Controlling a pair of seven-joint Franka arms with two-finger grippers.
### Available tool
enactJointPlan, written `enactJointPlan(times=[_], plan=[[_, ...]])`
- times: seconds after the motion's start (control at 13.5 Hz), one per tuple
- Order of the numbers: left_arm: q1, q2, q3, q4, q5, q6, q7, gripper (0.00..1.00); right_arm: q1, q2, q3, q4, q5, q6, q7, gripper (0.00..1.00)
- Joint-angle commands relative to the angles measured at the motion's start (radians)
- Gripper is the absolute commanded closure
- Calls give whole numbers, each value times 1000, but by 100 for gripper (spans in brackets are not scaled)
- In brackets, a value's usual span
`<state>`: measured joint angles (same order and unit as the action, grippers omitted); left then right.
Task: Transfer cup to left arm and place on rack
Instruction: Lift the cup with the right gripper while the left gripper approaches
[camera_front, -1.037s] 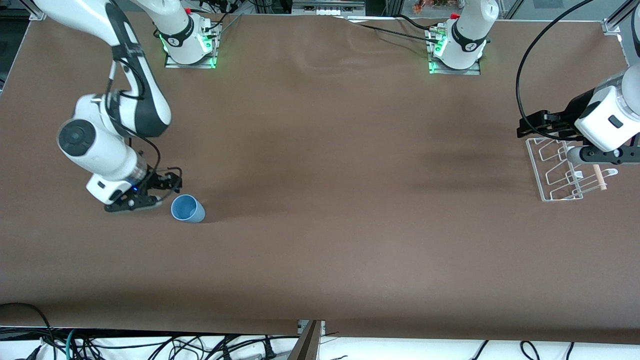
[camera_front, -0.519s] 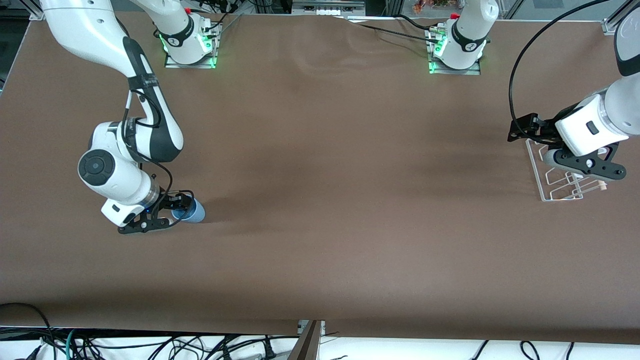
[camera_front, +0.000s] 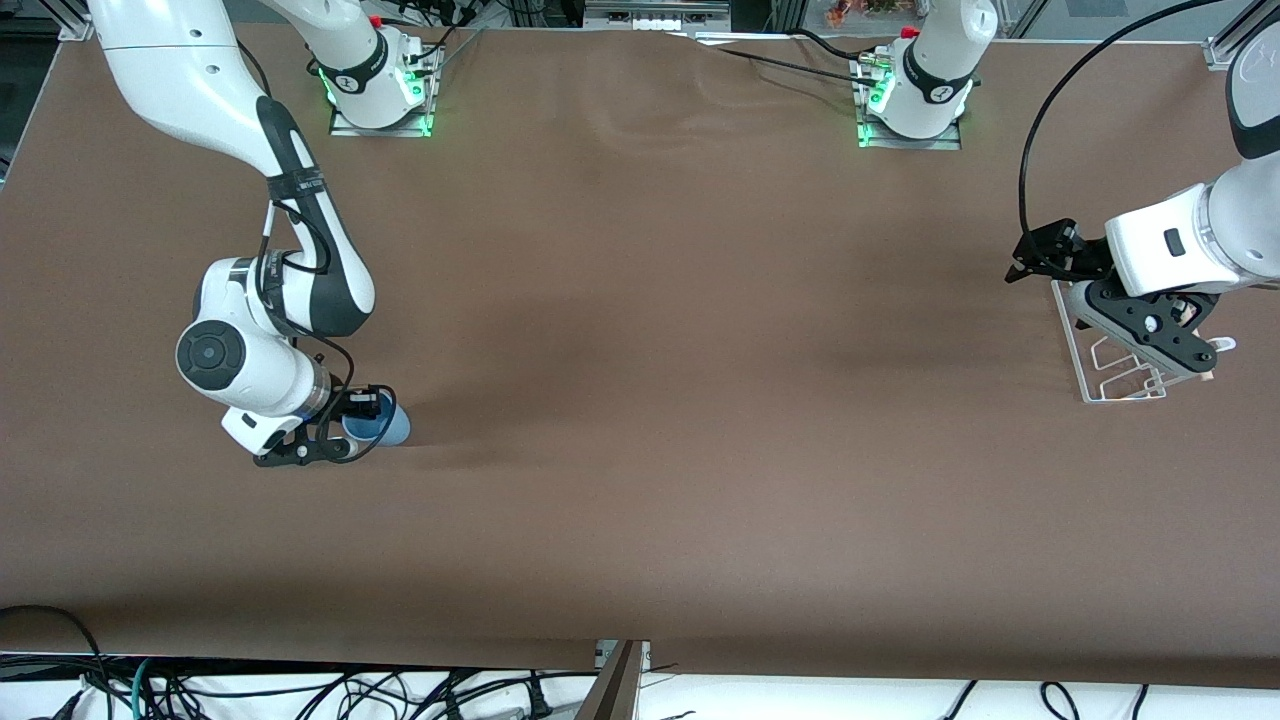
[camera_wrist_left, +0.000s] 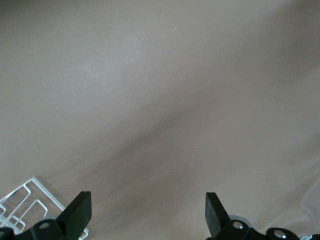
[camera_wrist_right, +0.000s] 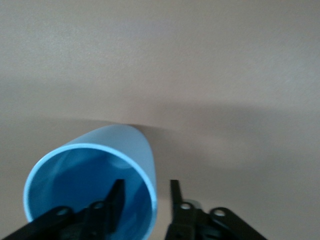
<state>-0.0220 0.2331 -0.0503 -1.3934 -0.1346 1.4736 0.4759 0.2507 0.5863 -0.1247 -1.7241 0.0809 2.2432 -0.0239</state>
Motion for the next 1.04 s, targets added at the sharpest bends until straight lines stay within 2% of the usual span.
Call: enactJointPlan(times=[0.0,0.22,0.44,0.67,0.81,0.96], plan=[[4,3,6,-10,-49,13,139,0,-5,26,2,84,48,-101,7,100],[8,14,4,-16,-120,27,298,0,-5,43,2,194,109,-269,15,100],[8,12,4,-16,-186,43,458,0,16,43,7,289,172,-417,143,100],[10,23,4,-19,-279,71,653,0,36,38,58,369,375,-563,359,100],[10,25,4,-38,-344,83,720,0,36,33,126,406,514,-582,555,100],[2,25,4,-44,-358,93,792,0,36,33,207,449,642,-570,774,100]])
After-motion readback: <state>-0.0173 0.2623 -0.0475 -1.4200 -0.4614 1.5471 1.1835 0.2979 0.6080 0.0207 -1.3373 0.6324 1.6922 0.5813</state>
